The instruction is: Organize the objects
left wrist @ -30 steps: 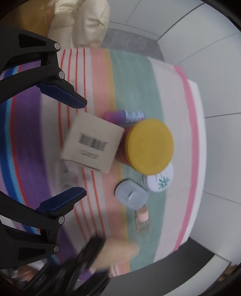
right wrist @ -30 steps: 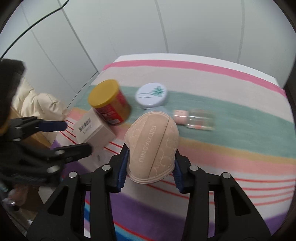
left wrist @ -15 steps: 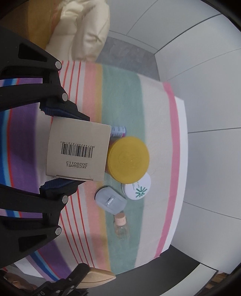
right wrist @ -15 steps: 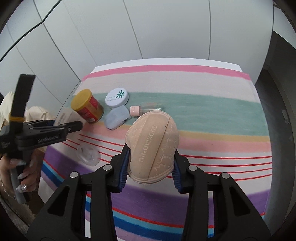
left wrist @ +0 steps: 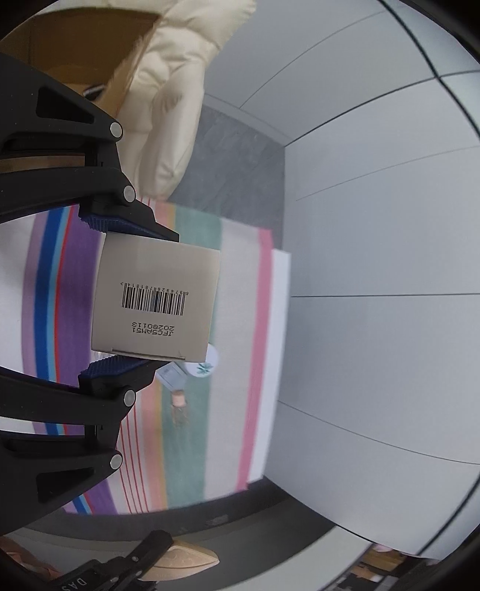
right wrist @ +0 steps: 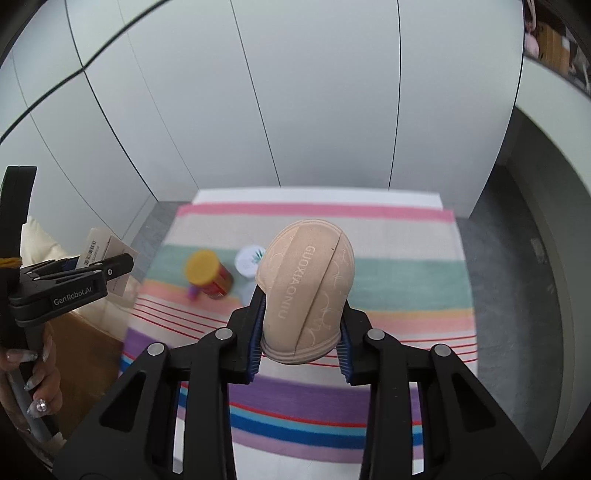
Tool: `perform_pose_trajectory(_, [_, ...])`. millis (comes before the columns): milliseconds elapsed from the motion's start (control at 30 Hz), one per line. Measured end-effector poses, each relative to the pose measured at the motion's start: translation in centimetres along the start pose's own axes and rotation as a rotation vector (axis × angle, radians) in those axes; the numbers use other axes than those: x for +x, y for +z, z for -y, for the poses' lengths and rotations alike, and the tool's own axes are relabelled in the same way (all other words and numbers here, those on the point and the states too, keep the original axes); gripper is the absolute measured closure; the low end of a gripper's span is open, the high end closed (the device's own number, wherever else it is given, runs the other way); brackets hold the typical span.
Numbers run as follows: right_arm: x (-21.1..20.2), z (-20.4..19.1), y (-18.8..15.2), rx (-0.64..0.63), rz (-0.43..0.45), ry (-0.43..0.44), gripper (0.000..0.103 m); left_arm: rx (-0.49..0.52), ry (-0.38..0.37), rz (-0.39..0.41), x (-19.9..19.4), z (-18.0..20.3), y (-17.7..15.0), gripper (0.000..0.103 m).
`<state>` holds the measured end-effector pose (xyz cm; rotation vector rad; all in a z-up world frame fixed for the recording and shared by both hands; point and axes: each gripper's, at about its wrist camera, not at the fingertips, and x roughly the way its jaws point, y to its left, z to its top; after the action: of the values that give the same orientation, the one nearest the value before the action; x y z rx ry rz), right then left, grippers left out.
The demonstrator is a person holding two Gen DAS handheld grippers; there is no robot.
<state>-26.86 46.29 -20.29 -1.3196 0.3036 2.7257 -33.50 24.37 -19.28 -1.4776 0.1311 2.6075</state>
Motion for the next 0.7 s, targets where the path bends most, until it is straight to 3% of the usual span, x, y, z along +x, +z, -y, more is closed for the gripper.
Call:
perform_pose_trajectory(400, [-12.3,-4.0,4.7,-0.087,0.102,0.059,0.07,-0.021,0.006,0.204,-15.6,-1.6,3.3,0.049])
perform_pose_trajectory(700, [-19.9,-6.3,5.8,-0.091,0.166,0.032,0.07,-0.006,0.033,0.267,-23.1,-2.2,2.5,0.049])
